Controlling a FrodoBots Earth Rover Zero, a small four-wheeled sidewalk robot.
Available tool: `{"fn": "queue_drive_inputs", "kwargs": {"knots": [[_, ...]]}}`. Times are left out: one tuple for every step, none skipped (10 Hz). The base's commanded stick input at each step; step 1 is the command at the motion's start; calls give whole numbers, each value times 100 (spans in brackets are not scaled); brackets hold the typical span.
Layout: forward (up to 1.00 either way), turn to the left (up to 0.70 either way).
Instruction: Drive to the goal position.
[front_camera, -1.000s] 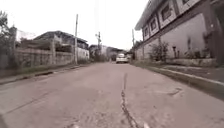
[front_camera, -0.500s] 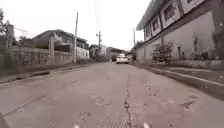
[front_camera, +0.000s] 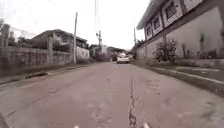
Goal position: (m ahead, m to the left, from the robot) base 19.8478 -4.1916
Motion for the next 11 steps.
{"fn": "queue_drive_inputs", "kwargs": {"knots": [[70, 0], [70, 0], [70, 0], [70, 0], [70, 0], [70, 0], [70, 0], [70, 0], [70, 0], [70, 0], [70, 0]]}}
